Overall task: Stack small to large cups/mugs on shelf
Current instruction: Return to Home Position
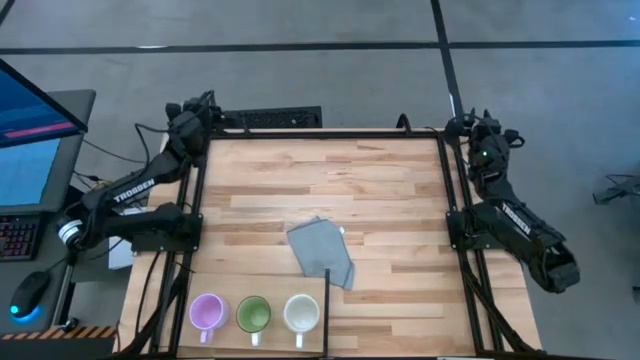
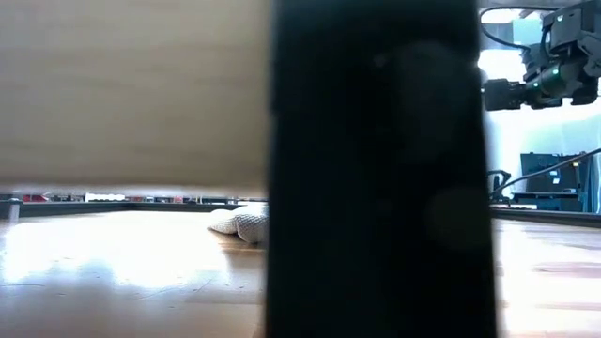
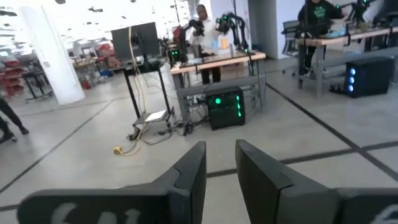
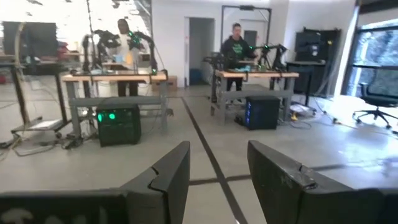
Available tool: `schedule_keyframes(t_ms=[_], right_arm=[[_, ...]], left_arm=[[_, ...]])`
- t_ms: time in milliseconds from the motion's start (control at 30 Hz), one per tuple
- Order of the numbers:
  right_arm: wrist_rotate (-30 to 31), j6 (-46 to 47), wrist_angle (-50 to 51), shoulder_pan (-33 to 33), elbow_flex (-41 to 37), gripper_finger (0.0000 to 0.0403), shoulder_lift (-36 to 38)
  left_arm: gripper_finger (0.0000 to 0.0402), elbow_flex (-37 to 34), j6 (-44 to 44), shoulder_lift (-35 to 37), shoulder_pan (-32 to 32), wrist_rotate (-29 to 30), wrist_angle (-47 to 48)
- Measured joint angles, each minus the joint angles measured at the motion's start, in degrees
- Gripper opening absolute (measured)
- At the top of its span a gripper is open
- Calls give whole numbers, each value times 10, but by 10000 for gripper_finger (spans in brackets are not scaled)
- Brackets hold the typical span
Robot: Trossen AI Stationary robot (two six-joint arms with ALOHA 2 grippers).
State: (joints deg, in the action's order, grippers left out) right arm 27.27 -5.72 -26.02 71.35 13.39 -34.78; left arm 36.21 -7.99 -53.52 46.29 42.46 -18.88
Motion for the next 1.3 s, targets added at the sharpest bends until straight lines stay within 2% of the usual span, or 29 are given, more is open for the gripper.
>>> schedule_keyframes(t_ms=[200, 333, 467, 533, 600, 733, 1067, 1300], right_arm=[[35, 15, 99, -20, -8, 182, 64], [61, 16, 103, -46, -55, 182, 139], [61, 12, 113, -76, -97, 182, 223], [61, 12, 124, -96, -108, 182, 260], [60, 12, 133, -116, -118, 182, 289], [64, 11, 170, -158, -122, 182, 337], [187, 1, 210, -266, -122, 182, 347], [189, -39, 217, -356, -122, 182, 347]], left_arm=[[78, -46, -13, 20, -1, -9, -16], [78, -92, -36, 65, -1, -66, -28], [78, -124, -34, 119, -1, -132, -40], [78, -137, -34, 142, 0, -144, -24], [78, -150, -29, 156, 0, -141, -4], [78, -187, 12, 184, 4, -54, 22], [78, -291, 33, 309, 6, -66, 4], [78, -338, 52, 396, 6, -88, 51]])
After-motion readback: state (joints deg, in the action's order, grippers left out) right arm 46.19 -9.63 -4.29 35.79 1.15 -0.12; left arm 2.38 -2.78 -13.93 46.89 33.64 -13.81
